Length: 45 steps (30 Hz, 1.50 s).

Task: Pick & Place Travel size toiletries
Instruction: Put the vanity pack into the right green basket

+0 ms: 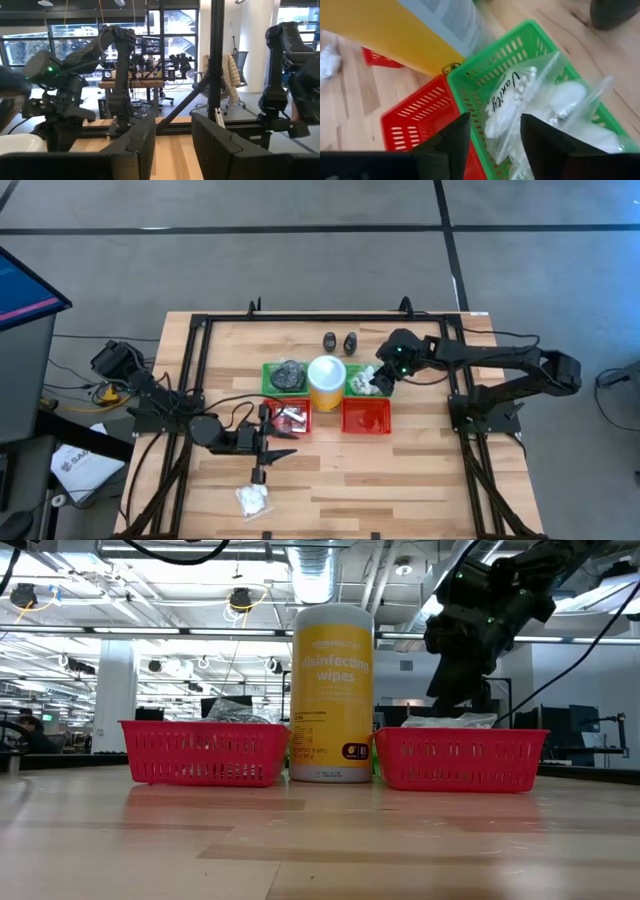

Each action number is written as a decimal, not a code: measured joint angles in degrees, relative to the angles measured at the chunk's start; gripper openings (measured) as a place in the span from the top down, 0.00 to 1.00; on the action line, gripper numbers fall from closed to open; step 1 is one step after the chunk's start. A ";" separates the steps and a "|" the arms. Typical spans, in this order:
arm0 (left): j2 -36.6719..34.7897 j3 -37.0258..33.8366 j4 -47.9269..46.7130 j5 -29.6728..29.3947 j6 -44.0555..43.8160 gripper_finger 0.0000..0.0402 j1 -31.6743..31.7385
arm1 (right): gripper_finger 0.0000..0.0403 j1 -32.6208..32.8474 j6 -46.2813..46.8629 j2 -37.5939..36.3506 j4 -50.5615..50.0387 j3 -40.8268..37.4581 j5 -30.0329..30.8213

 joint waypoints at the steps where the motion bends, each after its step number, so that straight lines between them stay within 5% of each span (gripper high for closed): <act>1: 0.00 0.00 -0.06 -0.02 -0.02 0.71 -0.30 | 0.59 -0.03 0.03 -0.46 -0.02 0.00 -0.02; 8: 0.02 0.00 -4.41 -0.63 -2.62 0.71 -3.16 | 0.51 3.14 1.80 -4.83 -0.47 0.02 -0.13; 16: -1.67 -0.02 -23.07 -0.61 -20.36 0.71 -6.56 | 0.50 11.62 3.66 -8.67 -0.37 0.04 -0.15; 24: -3.39 -0.02 -33.54 9.15 -30.31 0.71 -8.22 | 0.53 18.55 5.46 -8.59 -0.11 0.04 -0.13; 45: 7.76 1.20 -36.14 20.78 -45.37 0.71 -9.96 | 0.61 24.79 6.05 -8.59 1.70 0.04 0.08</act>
